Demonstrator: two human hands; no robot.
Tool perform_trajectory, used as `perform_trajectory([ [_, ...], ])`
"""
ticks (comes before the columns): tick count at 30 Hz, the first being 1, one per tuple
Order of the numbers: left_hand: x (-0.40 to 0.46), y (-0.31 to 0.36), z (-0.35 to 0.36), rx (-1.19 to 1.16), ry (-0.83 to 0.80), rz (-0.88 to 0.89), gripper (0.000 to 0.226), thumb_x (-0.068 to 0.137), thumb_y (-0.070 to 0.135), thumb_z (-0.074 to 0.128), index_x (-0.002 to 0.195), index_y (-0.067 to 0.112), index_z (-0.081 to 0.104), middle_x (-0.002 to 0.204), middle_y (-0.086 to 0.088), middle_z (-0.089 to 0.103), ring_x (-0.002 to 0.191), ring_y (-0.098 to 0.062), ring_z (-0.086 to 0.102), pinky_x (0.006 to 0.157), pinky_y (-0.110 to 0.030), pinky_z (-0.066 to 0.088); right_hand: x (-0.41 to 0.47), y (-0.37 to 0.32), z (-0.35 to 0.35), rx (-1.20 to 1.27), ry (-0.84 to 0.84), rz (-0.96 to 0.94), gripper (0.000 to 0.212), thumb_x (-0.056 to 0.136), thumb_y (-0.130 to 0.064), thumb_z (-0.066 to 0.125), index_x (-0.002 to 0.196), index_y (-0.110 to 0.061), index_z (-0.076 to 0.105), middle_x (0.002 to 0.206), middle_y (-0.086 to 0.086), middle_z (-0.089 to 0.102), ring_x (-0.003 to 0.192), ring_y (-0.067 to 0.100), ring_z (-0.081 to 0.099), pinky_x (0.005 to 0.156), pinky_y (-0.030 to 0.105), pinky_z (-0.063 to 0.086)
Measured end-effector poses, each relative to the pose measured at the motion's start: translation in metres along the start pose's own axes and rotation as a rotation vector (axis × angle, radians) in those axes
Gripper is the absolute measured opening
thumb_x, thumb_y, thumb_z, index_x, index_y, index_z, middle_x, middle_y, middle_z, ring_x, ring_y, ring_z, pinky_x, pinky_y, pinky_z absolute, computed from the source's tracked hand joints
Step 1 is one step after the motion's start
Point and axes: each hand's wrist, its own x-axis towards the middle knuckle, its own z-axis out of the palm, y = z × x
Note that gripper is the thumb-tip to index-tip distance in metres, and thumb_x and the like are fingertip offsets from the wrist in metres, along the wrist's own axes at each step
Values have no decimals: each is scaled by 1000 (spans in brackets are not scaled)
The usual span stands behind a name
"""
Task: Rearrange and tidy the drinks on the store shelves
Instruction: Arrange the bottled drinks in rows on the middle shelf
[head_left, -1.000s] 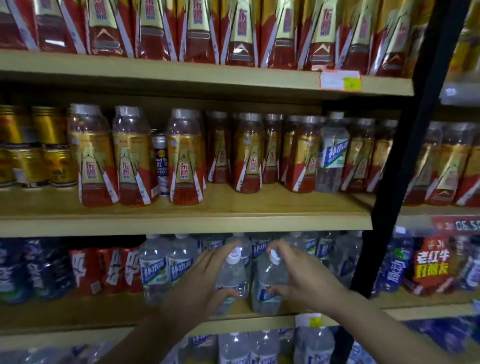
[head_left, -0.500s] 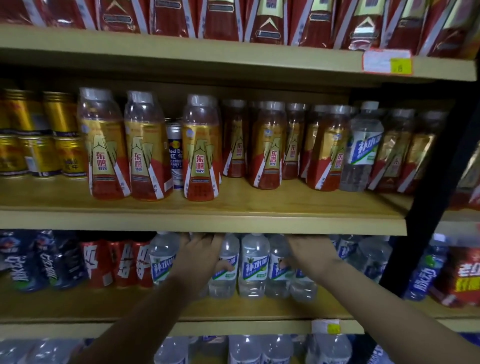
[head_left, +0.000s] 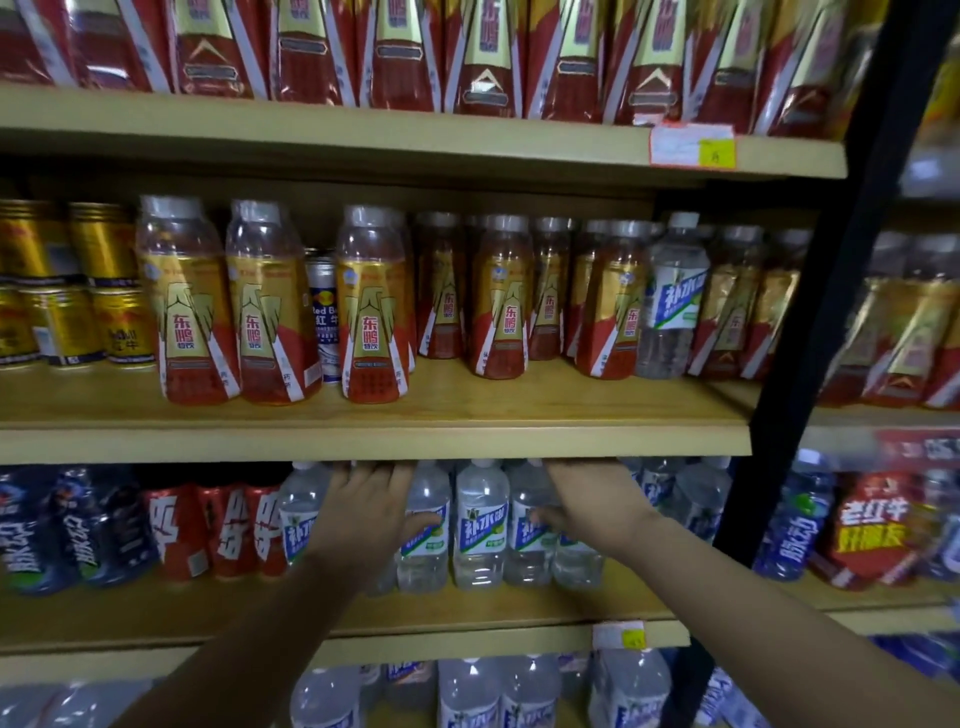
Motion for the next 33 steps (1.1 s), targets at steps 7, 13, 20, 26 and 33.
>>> perform_trajectory([
  [7, 19, 44, -41, -197, 308, 446, 27, 97, 26, 47, 114, 16, 66, 97, 0, 67, 80, -16, 62, 58, -29, 53, -58, 37, -53, 246, 349, -118, 23, 98, -37, 51, 112, -32, 68, 83, -16, 73, 70, 5, 68, 60, 29, 54],
  [13, 127, 123, -122, -372, 498, 432, 37, 89, 24, 53, 124, 15, 56, 116, -3, 60, 104, -24, 56, 83, -37, 50, -18, 78, -90, 546, 601, 262, 41, 95, -18, 60, 135, -24, 50, 121, -5, 65, 113, 13, 61, 95, 37, 52],
  [20, 270, 180, -150, -92, 282, 322, 69, 84, 43, 63, 142, 14, 43, 140, -9, 51, 129, -31, 43, 106, -42, 33, 17, 94, -71, 455, 335, 590, 86, 92, -41, 59, 159, -17, 9, 162, 8, 23, 148, 26, 27, 117, 41, 32],
  [26, 322, 181, -133, -81, 94, 256, 108, 72, 70, 72, 153, 14, 26, 153, -13, 42, 141, -36, 37, 114, -45, 31, 21, 100, -63, 500, 308, 648, 95, 88, -43, 66, 159, -29, 4, 163, 0, 23, 138, 24, 45, 106, 40, 45],
  [33, 312, 174, -126, -164, 191, 278, 113, 70, 73, 70, 149, 10, 21, 145, -18, 49, 143, -35, 33, 119, -51, 7, 24, 96, -60, 492, 350, 684, 101, 85, -48, 73, 156, -32, 3, 159, 4, 28, 130, 29, 53, 97, 41, 50],
])
